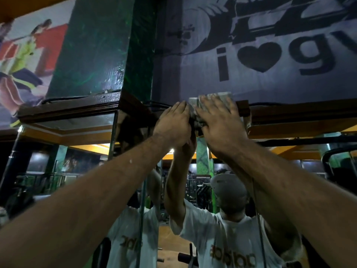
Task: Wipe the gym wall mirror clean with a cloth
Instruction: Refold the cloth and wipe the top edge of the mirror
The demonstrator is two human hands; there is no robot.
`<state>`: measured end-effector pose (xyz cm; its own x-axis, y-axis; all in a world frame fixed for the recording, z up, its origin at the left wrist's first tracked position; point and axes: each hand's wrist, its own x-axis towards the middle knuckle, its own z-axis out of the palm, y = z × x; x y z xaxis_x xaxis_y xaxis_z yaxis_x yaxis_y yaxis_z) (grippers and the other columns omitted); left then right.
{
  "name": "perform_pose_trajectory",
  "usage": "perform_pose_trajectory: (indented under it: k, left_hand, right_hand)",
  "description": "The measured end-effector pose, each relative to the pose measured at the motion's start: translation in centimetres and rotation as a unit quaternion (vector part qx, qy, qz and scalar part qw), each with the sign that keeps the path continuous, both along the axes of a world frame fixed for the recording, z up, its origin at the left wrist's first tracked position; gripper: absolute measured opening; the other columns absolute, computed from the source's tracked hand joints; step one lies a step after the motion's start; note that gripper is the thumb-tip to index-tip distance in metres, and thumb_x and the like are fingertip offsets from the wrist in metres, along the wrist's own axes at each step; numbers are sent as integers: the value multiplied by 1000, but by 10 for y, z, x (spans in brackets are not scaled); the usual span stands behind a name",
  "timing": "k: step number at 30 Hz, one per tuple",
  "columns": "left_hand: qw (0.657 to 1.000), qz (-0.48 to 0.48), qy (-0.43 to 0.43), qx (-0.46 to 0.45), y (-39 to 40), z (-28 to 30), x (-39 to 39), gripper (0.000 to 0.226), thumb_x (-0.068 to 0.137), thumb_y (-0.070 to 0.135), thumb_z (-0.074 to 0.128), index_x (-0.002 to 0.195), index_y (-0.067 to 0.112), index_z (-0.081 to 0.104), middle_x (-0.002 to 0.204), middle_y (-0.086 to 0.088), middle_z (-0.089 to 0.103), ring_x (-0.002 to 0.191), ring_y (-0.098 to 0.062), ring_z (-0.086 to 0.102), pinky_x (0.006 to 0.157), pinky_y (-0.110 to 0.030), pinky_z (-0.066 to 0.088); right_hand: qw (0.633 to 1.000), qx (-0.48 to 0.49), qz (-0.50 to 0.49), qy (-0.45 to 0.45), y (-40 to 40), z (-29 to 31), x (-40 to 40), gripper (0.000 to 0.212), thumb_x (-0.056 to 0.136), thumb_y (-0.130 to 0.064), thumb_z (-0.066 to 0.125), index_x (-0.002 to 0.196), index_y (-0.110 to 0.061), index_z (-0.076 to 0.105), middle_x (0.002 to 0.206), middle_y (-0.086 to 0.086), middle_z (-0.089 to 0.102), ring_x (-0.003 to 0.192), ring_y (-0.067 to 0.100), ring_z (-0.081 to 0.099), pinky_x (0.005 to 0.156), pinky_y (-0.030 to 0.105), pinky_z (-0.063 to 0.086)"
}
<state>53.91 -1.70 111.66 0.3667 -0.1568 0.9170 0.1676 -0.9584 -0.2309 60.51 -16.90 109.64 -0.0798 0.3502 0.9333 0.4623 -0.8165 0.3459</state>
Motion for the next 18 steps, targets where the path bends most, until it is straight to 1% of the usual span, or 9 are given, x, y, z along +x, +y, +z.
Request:
perform_pose_trajectory:
  k: [2,4,5,6,8,10,12,15,18]
  left_hand:
    - [1000,-5,-2,5,-3,-3,1,62,103,22,35,160,8,16,168,-9,15,155,-23,12,126,-37,8]
    - [1000,-10,-11,12,-10,-4,3,62,104,24,36,160,8,15,168,-9,15,155,-23,12,126,-37,7]
    - [1000,-12,-15,13,-15,-5,6,62,103,24,36,160,8,15,168,-9,15,155,-23,12,127,-37,7]
    - [1000,-17,-17,15,-20,-3,9,63,103,23,37,160,8,16,168,-8,16,155,-22,13,127,-38,8]
    - [999,-40,-21,15,-30,-2,18,62,102,24,39,160,8,21,167,-9,21,154,-23,16,126,-37,10]
    - [998,-56,-40,2,-37,-3,26,60,101,26,42,157,8,28,164,-10,30,152,-25,23,125,-37,15]
    - [997,-60,-42,-7,-43,-6,27,60,100,27,42,156,8,29,163,-10,30,152,-26,23,124,-38,15]
    - [997,-64,-34,-8,-50,-7,27,62,104,33,37,160,11,21,167,-8,19,155,-24,13,125,-38,7]
    - [997,-68,-31,-4,-60,-10,26,63,105,36,36,161,13,18,168,-8,17,155,-25,11,127,-40,7]
  right_hand:
    - [1000,7,-5,2,-19,6,3,64,102,-32,47,164,-28,28,173,4,21,161,26,13,130,54,-2]
    - [998,55,-3,12,-34,14,1,63,99,-28,53,159,-23,36,169,6,32,157,29,23,129,57,12]
    - [997,71,-4,19,-35,15,-2,61,99,-28,54,158,-23,37,168,7,33,157,29,24,129,56,13]
    - [997,75,-3,27,-34,13,-5,62,100,-29,52,160,-23,35,169,7,30,158,29,21,130,54,8]
    - [998,50,2,32,-31,1,-4,66,103,-31,49,164,-25,25,174,5,17,161,27,9,128,48,-6]
    - [1000,9,-11,26,-40,-6,-1,67,104,-31,45,166,-28,19,175,2,9,162,24,2,127,46,-11]
    - [999,-3,-24,29,-55,2,0,66,104,-30,46,165,-28,20,175,2,11,162,25,6,131,50,-3]
    - [997,43,-16,55,-62,17,-10,61,103,-25,50,161,-21,34,170,8,29,157,30,23,130,52,11]
    - [998,24,-25,56,-59,10,-17,59,106,-28,47,162,-21,31,172,7,25,159,29,18,130,48,4]
